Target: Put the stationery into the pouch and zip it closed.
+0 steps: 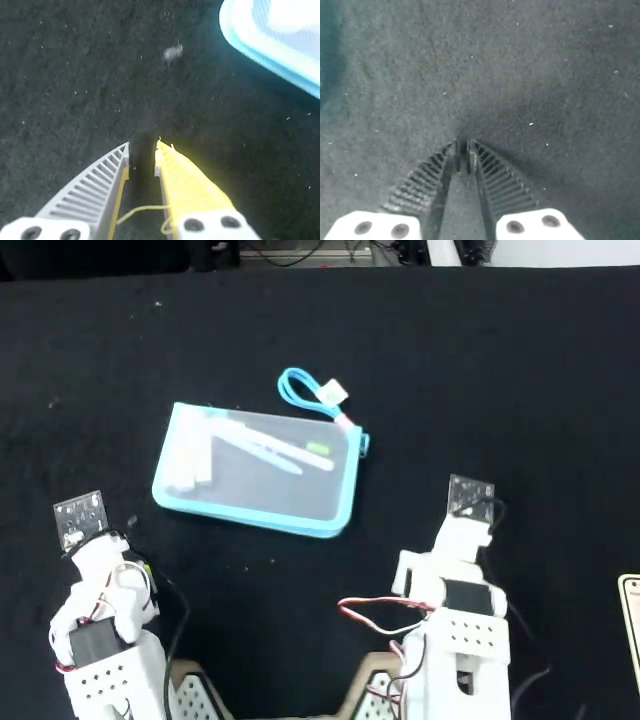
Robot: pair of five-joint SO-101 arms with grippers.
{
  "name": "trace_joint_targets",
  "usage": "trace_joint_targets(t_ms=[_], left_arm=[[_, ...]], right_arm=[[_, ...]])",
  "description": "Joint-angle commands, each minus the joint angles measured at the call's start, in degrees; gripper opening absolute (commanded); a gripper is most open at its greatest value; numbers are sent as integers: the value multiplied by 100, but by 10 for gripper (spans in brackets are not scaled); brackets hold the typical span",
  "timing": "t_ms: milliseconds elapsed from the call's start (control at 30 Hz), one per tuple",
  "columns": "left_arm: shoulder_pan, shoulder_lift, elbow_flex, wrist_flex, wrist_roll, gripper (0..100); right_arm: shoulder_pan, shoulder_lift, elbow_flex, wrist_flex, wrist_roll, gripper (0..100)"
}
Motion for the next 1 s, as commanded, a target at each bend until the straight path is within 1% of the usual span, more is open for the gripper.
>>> trace_joint_targets(t_ms=[0, 433, 567, 800, 900, 967], left_arm=[[4, -44, 145, 35, 44, 91], [4, -44, 145, 35, 44, 91], [4, -44, 145, 35, 44, 91], [4, -44, 145, 35, 44, 91], [4, -44, 145, 35, 44, 91], [4, -44, 145, 35, 44, 91]], right_arm=[[105, -13, -22, -88, -26, 31], [114, -101, 22, -79, -26, 31], [114, -716, 198, -79, -35, 31], [88, -2255, 673, -70, -26, 31], [79, -2853, 673, 264, -26, 31], [79, -3169, 655, 765, -26, 31]])
